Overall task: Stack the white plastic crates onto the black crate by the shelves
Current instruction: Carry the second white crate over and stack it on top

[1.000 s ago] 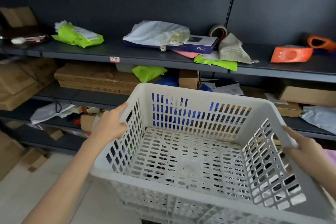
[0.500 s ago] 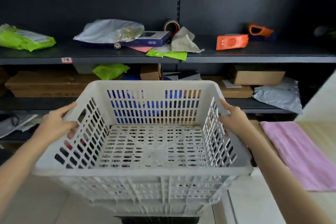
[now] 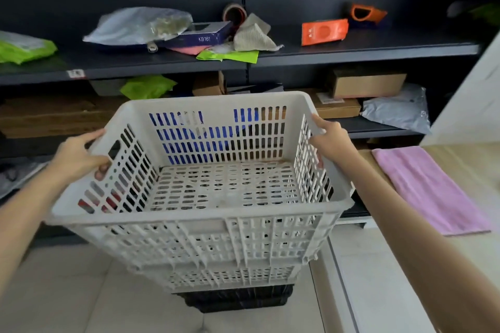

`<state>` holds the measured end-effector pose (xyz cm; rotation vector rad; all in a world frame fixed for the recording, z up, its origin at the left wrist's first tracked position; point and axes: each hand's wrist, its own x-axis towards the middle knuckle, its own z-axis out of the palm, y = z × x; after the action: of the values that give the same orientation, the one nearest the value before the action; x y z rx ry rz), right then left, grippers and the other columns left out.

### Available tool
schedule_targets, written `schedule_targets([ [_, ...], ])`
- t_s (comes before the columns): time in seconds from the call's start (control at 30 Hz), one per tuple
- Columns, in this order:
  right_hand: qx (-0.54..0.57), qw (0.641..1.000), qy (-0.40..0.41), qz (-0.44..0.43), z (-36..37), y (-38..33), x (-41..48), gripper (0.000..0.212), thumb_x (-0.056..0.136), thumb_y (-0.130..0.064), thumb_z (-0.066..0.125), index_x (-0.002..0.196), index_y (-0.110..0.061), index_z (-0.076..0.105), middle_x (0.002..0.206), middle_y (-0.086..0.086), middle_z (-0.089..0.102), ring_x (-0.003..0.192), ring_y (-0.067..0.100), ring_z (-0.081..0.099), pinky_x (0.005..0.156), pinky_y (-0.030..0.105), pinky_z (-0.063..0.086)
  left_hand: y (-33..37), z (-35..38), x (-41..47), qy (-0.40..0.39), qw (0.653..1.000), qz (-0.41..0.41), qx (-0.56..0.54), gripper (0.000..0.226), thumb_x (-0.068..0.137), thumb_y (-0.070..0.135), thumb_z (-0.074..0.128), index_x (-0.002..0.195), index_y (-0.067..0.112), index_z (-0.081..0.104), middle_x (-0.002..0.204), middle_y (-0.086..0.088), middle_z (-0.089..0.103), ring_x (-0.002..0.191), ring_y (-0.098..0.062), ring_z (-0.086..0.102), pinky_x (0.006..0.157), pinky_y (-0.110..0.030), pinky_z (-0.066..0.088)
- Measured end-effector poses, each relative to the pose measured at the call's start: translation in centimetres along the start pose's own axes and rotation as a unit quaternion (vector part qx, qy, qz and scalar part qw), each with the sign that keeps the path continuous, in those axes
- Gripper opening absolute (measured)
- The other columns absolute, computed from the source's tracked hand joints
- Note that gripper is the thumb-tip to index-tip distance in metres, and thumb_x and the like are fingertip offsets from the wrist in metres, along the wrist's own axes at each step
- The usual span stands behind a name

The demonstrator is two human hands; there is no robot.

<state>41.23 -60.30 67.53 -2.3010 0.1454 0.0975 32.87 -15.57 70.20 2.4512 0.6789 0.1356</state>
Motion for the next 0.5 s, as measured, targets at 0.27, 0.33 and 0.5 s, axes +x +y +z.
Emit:
schedule_targets([
  [0.27, -0.006, 1.000, 0.016, -0.004, 0.4, -0.9, -0.3, 0.071, 0.079, -0.008, 0.046, 0.144, -0.031, 0.033, 0.090, 0.005, 0.058, 0.053, 0.023, 0.056, 0.058, 0.041, 0.056, -1.0, 0.0, 1.3, 0.001, 0.999, -0.021, -0.024, 0.075, 0.074, -0.001, 0.068, 0.139, 0.027, 0.044, 0.092, -0.016, 0.068, 0.070, -0.031, 0.066, 0.064, -0.037, 0.053],
  [0.33, -0.005, 1.000, 0.016, -0.003, 0.3, -1.1, -0.3, 0.069, 0.079, -0.009, 0.046, 0.144, -0.031, 0.034, 0.086, 0.004, 0.059, 0.056, 0.025, 0.057, 0.064, 0.049, 0.057, -1.3, 0.2, 1.1, 0.000, 0.999, -0.027, -0.022, 0.075, 0.076, 0.002, 0.068, 0.139, 0.031, 0.041, 0.107, -0.018, 0.064, 0.077, -0.032, 0.065, 0.069, -0.042, 0.053],
  [0.5, -0.018, 1.000, 0.012, -0.008, 0.2, -1.0, -0.3, 0.070, 0.080, -0.008, 0.045, 0.144, -0.032, 0.033, 0.094, 0.008, 0.060, 0.055, 0.025, 0.058, 0.064, 0.045, 0.057, -0.8, 0.3, 0.5, 0.011, 1.000, -0.003, -0.023, 0.072, 0.077, -0.001, 0.065, 0.140, 0.024, 0.042, 0.100, -0.018, 0.067, 0.061, -0.021, 0.062, 0.063, -0.036, 0.049],
])
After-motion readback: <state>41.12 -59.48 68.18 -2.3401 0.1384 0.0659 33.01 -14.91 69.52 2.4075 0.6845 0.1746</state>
